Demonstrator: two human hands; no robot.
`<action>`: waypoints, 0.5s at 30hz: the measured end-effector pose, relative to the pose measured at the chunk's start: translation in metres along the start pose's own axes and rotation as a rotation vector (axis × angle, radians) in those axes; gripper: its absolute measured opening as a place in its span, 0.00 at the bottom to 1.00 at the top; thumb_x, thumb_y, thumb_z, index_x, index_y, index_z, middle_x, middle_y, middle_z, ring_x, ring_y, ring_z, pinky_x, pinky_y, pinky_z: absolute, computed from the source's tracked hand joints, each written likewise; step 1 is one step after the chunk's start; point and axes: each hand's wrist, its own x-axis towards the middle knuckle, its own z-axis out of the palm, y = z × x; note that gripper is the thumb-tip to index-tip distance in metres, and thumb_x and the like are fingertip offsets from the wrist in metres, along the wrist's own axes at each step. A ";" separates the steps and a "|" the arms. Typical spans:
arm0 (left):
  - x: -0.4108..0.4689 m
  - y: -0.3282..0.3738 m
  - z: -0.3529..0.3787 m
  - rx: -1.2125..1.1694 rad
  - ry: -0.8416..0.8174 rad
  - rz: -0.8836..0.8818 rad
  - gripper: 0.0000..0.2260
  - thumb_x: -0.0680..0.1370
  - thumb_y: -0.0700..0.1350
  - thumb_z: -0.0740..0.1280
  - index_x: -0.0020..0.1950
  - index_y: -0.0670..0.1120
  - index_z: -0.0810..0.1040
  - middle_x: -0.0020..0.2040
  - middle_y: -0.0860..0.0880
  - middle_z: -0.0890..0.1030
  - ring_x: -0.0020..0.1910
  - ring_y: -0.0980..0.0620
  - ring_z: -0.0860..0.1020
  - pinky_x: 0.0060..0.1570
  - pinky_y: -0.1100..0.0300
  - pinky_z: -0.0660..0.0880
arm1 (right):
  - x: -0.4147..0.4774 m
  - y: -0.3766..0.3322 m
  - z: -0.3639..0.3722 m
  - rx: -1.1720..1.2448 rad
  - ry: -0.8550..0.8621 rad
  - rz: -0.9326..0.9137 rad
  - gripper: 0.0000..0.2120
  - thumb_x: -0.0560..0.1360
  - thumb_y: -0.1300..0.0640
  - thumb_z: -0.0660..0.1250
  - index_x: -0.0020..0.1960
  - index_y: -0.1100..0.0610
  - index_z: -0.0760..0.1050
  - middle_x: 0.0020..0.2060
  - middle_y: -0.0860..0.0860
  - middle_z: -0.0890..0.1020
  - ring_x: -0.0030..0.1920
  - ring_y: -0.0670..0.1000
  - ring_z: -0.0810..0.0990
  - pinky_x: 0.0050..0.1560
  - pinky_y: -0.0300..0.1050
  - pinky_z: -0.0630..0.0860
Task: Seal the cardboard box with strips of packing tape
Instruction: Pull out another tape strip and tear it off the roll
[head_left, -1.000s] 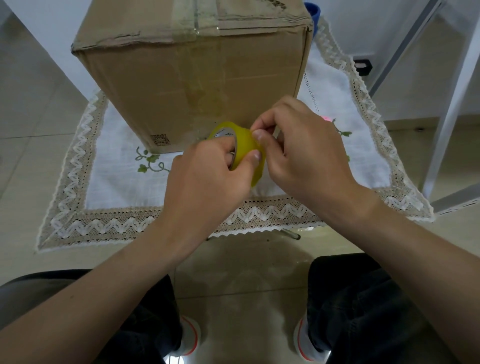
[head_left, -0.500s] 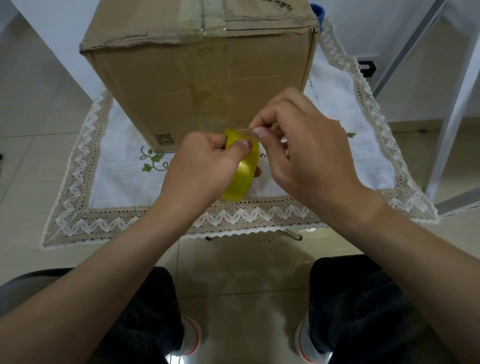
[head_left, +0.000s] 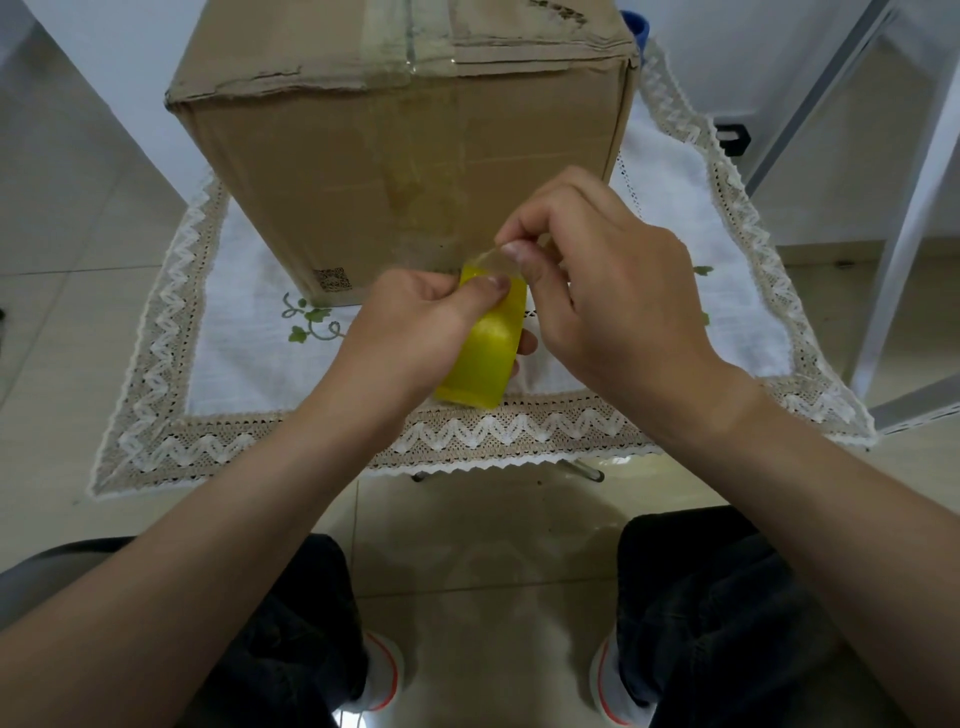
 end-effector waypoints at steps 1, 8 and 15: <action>0.000 -0.001 0.000 -0.008 -0.005 0.001 0.13 0.84 0.48 0.66 0.46 0.41 0.83 0.31 0.49 0.87 0.28 0.53 0.85 0.27 0.63 0.80 | 0.001 0.000 0.000 -0.003 0.005 -0.002 0.06 0.80 0.56 0.63 0.49 0.57 0.78 0.48 0.51 0.82 0.36 0.56 0.79 0.29 0.56 0.75; 0.000 -0.003 0.001 -0.022 -0.001 0.007 0.15 0.85 0.50 0.65 0.48 0.40 0.83 0.30 0.50 0.86 0.28 0.54 0.85 0.26 0.65 0.78 | 0.004 -0.001 0.001 -0.020 0.022 -0.014 0.07 0.81 0.56 0.64 0.50 0.57 0.78 0.48 0.51 0.81 0.35 0.54 0.78 0.29 0.56 0.75; 0.001 -0.010 0.001 -0.007 -0.022 0.048 0.18 0.85 0.52 0.64 0.50 0.39 0.84 0.37 0.44 0.89 0.36 0.46 0.88 0.39 0.54 0.85 | 0.010 0.001 0.001 -0.027 0.007 0.010 0.05 0.80 0.57 0.65 0.50 0.57 0.79 0.48 0.48 0.80 0.37 0.52 0.77 0.31 0.57 0.77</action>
